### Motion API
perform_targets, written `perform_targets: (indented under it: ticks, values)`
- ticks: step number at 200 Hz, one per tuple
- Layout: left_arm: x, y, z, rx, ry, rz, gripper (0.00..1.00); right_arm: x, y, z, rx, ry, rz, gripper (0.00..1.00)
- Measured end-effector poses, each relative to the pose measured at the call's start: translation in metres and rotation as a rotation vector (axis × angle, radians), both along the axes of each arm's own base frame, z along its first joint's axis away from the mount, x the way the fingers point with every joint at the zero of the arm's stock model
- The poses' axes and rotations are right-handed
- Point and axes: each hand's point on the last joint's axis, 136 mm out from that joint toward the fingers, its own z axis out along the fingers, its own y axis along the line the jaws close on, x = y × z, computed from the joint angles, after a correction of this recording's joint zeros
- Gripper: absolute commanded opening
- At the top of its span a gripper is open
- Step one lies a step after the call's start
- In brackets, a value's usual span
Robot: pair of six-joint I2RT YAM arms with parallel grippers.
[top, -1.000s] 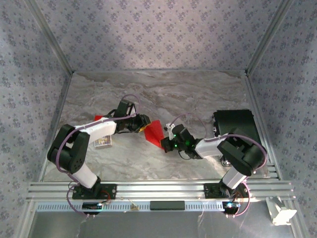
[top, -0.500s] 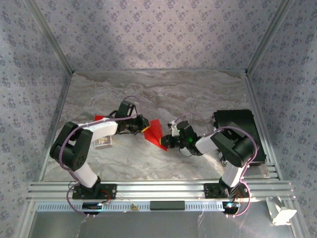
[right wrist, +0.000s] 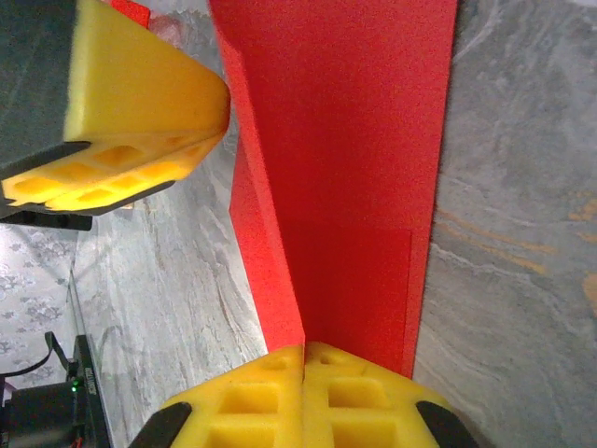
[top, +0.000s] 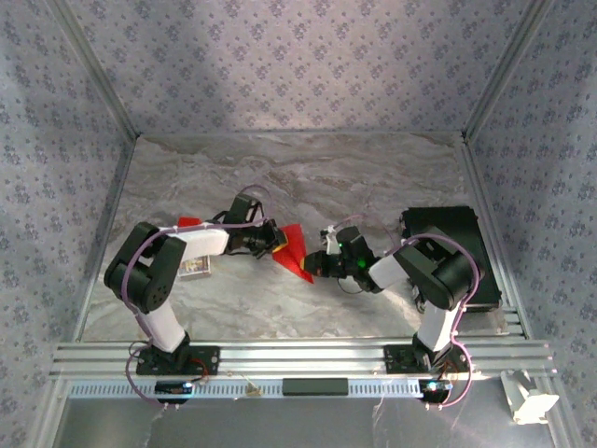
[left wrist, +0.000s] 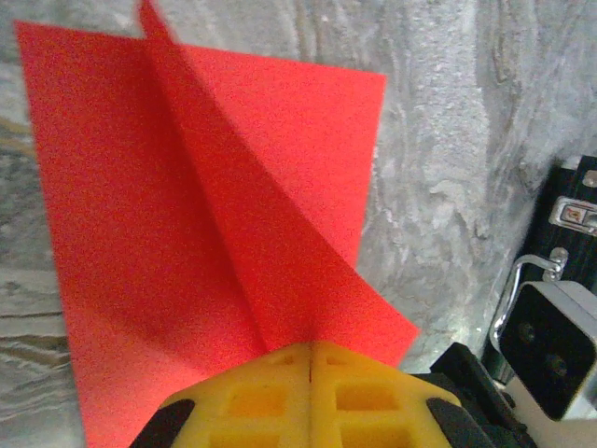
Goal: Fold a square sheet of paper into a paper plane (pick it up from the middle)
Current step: Fourth fold the wing at the center of the table.
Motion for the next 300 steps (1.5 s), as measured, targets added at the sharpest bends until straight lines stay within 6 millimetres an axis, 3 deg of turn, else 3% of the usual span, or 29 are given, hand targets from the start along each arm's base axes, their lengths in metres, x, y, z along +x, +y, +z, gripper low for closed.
perform_targets:
  ticks: [40, 92, 155, 221, 300]
  values:
    - [0.001, -0.008, 0.004, -0.026, -0.021, -0.014, 0.06, 0.0, -0.002, 0.0, 0.011, 0.012, -0.015, 0.0]
    - [-0.002, -0.01, -0.017, -0.007, 0.017, -0.023, 0.06, 0.0, -0.005, 0.0, 0.024, 0.022, -0.037, 0.0]
    - [0.007, -0.023, -0.005, -0.037, -0.018, -0.041, 0.08, 0.002, -0.008, -0.001, 0.05, 0.058, -0.068, 0.0]
    - [0.004, -0.027, -0.012, -0.032, -0.005, -0.055, 0.09, 0.004, -0.01, -0.001, 0.07, 0.094, -0.093, 0.0]
    - [0.004, -0.006, -0.013, 0.054, -0.03, 0.026, 0.0, 0.004, -0.015, -0.002, 0.048, 0.112, -0.114, 0.0]
